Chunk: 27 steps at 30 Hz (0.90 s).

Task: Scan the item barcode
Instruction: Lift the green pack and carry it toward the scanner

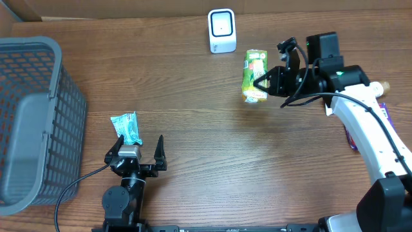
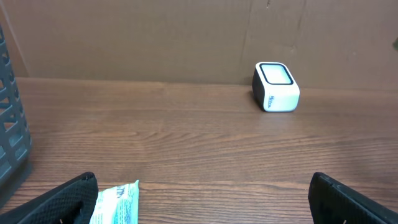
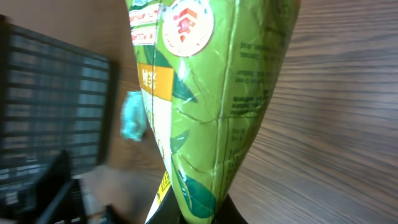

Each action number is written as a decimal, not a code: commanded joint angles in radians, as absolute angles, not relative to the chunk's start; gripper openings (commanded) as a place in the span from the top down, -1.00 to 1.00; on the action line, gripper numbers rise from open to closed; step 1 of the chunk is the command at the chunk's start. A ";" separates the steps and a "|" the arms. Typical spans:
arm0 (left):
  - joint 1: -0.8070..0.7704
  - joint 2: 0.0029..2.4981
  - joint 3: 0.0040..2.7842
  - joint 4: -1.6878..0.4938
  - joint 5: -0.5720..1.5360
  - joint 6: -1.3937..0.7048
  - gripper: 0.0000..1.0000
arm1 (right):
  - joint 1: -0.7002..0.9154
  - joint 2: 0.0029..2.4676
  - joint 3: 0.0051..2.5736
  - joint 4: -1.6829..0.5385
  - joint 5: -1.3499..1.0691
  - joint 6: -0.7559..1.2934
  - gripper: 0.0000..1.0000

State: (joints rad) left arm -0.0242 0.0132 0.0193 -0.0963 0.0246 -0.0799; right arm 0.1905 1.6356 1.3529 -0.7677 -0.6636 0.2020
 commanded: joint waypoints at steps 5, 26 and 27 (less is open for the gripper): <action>-0.017 0.004 0.013 -0.093 0.018 -0.097 -0.99 | 0.278 1.622 1.395 -0.773 -0.451 0.178 0.93; -0.017 0.004 0.013 -0.093 0.018 -0.097 -0.99 | 0.412 1.754 1.940 -0.986 0.147 0.146 0.93; -0.017 0.004 0.013 -0.093 0.018 -0.097 -0.99 | 0.427 1.776 1.964 -0.991 0.189 0.137 0.93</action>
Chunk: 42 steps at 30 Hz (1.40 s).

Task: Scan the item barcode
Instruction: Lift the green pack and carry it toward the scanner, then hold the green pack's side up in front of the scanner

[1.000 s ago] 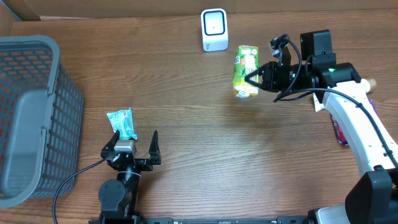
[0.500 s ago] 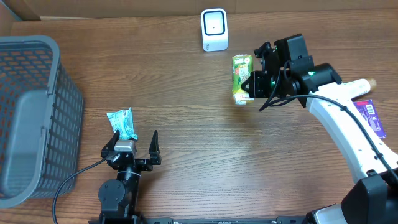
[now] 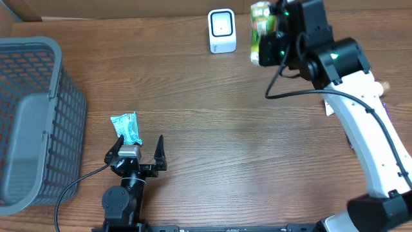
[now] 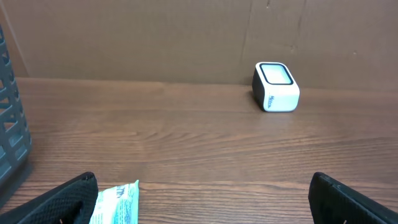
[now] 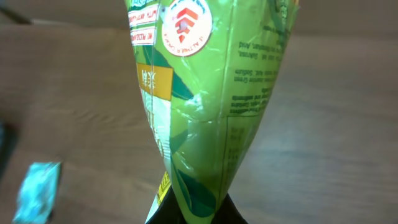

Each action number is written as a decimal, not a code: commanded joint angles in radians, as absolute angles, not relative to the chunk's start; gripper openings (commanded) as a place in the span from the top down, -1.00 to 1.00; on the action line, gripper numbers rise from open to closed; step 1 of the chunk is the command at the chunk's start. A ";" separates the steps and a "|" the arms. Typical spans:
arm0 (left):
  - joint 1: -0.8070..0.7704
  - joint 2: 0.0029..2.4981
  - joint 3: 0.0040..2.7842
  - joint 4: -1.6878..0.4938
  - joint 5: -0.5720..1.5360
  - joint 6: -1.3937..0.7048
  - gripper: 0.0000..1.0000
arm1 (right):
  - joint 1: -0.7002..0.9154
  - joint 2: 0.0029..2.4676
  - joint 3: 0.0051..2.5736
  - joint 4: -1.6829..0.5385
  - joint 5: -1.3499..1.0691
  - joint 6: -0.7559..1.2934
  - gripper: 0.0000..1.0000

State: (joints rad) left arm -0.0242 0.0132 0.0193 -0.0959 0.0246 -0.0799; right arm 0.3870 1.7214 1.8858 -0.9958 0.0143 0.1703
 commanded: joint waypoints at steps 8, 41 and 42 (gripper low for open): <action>-0.017 0.004 0.013 -0.093 0.018 -0.097 -1.00 | 0.523 1.934 2.007 -0.838 0.539 -0.053 0.93; -0.017 0.004 0.013 -0.093 0.018 -0.097 -0.99 | 0.482 2.386 2.003 -0.197 0.672 -0.816 0.93; -0.017 0.004 0.013 -0.093 0.018 -0.097 -0.99 | 0.478 2.386 2.003 -0.197 0.672 -0.816 0.93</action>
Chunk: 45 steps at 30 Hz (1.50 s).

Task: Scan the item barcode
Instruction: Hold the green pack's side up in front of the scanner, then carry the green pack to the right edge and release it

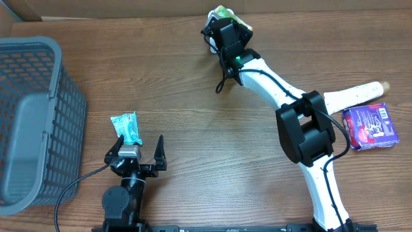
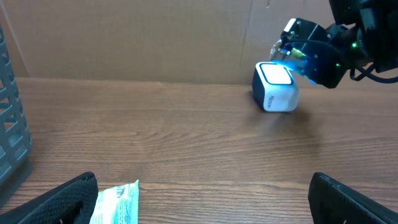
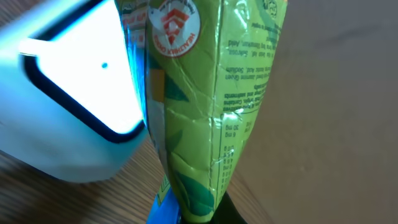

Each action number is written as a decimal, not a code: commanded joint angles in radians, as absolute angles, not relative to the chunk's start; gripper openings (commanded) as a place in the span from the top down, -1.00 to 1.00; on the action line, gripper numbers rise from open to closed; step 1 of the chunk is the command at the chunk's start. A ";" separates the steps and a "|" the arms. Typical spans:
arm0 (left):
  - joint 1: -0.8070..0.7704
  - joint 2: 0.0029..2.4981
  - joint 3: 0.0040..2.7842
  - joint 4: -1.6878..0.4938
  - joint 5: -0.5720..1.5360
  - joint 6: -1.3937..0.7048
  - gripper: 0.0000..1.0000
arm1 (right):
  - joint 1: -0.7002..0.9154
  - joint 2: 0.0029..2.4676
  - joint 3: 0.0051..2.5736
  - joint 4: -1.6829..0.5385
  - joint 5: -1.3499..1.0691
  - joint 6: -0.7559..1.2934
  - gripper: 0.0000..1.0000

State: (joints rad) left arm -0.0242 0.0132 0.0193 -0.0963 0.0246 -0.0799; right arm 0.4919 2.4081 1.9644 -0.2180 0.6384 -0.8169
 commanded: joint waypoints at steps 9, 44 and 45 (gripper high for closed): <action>-0.017 0.004 0.013 -0.093 0.018 -0.097 -0.99 | 0.473 2.386 2.003 -0.197 0.672 -0.817 0.93; -0.017 0.004 0.013 -0.093 0.018 -0.097 -0.99 | 0.317 1.806 2.000 -1.124 0.204 0.490 0.93; -0.017 0.004 0.013 -0.093 0.018 -0.097 -0.99 | 0.281 1.811 1.995 -1.142 0.204 0.537 0.93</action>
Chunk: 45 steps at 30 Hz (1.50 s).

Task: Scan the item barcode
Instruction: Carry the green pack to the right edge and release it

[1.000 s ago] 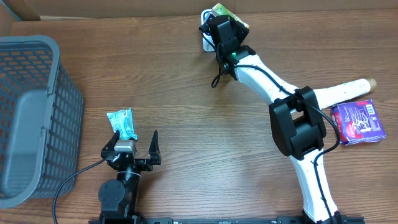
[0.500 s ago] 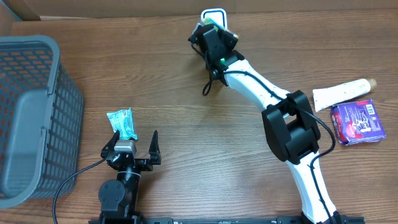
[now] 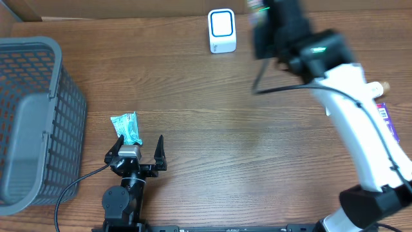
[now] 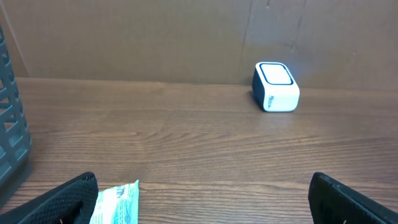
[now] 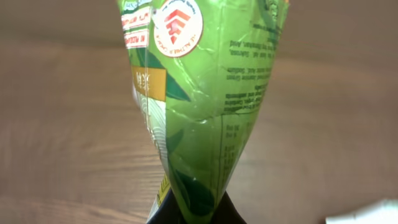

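Note:
My right gripper (image 5: pixel 189 214) is shut on the bottom of a green snack packet (image 5: pixel 205 93), which stands up in front of the wrist camera. From overhead the packet (image 3: pixel 257 6) is at the table's far edge, just right of the white barcode scanner (image 3: pixel 222 30). The left wrist view shows the scanner (image 4: pixel 277 87) alone, with neither arm nor packet near it. My left gripper (image 3: pixel 140 140) rests open at the front left. A teal packet (image 3: pixel 125 127) lies by its left finger (image 4: pixel 68 199).
A grey mesh basket (image 3: pixel 32 116) fills the left side. A purple packet (image 3: pixel 384 119) and a pale bottle-like item (image 3: pixel 380 86) lie at the right edge, partly under the right arm. A cardboard wall (image 4: pixel 155 37) runs behind the scanner.
My right gripper, still holding the green packet, has moved from right at the scanner to a spot right of it. The blue glow is gone, and the arm has left the left wrist view.
The right gripper held the green packet over the table right of the scanner. Then the packet was further back, near the scanner's right side. Then it was pressed close to the scanner's face under blue light. Now it is off to the right again. The left arm never moved.

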Each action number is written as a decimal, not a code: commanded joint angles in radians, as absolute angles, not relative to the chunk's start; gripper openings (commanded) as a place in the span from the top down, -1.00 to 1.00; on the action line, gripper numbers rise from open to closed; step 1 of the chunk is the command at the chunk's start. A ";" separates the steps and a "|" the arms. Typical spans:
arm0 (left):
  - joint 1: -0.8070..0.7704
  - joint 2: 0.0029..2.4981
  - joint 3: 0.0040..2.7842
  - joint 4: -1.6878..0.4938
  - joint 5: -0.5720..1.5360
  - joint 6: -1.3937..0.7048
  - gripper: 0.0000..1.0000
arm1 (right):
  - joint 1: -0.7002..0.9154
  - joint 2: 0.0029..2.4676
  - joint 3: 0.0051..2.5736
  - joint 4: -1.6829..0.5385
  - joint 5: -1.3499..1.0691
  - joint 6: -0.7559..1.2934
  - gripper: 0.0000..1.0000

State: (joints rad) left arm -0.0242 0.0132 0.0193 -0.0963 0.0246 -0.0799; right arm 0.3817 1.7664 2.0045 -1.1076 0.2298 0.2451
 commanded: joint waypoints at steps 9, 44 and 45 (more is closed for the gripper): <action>-0.017 0.004 0.013 -0.093 0.018 -0.097 -0.99 | 0.002 1.876 1.830 -1.051 0.204 0.709 0.93; -0.017 0.004 0.013 -0.093 0.018 -0.097 -0.99 | -0.019 1.931 1.847 -1.220 -0.271 0.343 -0.10; -0.017 0.004 0.013 -0.093 0.018 -0.097 -0.99 | 0.026 1.931 1.847 -1.212 -0.328 0.309 -0.24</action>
